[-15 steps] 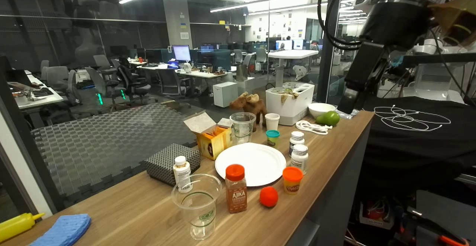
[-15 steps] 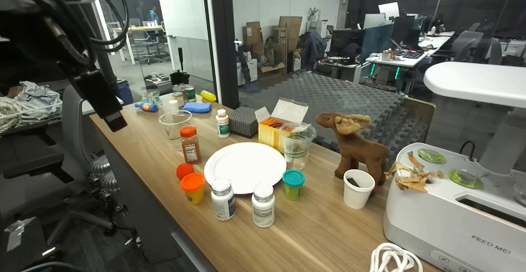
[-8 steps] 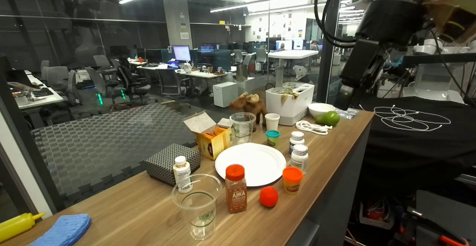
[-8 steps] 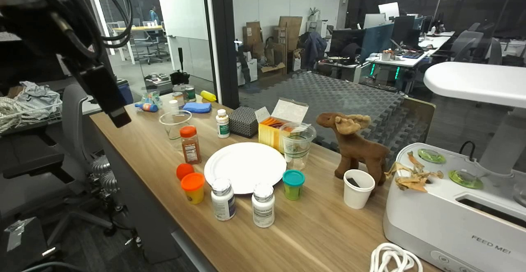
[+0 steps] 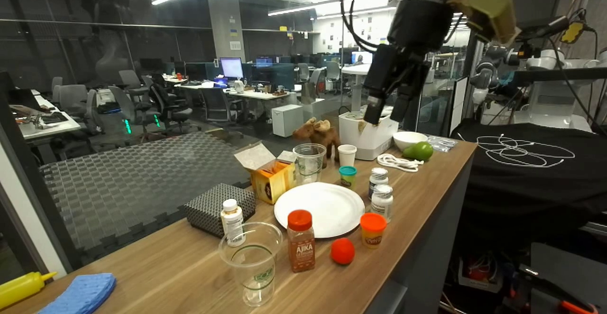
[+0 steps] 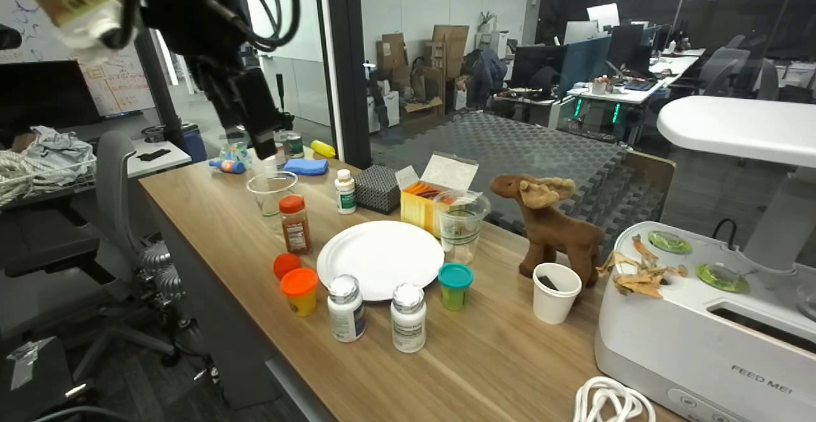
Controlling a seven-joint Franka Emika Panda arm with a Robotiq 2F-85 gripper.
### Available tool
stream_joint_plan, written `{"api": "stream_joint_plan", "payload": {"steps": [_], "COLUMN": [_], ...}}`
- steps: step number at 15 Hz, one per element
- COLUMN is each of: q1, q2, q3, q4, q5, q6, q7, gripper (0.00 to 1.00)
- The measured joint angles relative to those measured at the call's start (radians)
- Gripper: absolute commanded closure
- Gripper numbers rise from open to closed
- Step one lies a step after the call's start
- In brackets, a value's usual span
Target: Put the bottles and red plushy on the plate. Stack the clear cups
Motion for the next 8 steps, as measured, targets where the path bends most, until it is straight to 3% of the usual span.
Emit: {"api": "stream_joint_plan", "payload": {"steps": [8], "q1": [0.001], "q2": [0.484], "q3": [0.089], "q4": [0.43], "q5": [-0.087], "q6": [0.007], "q7": [0.201], "gripper": [0.0]}}
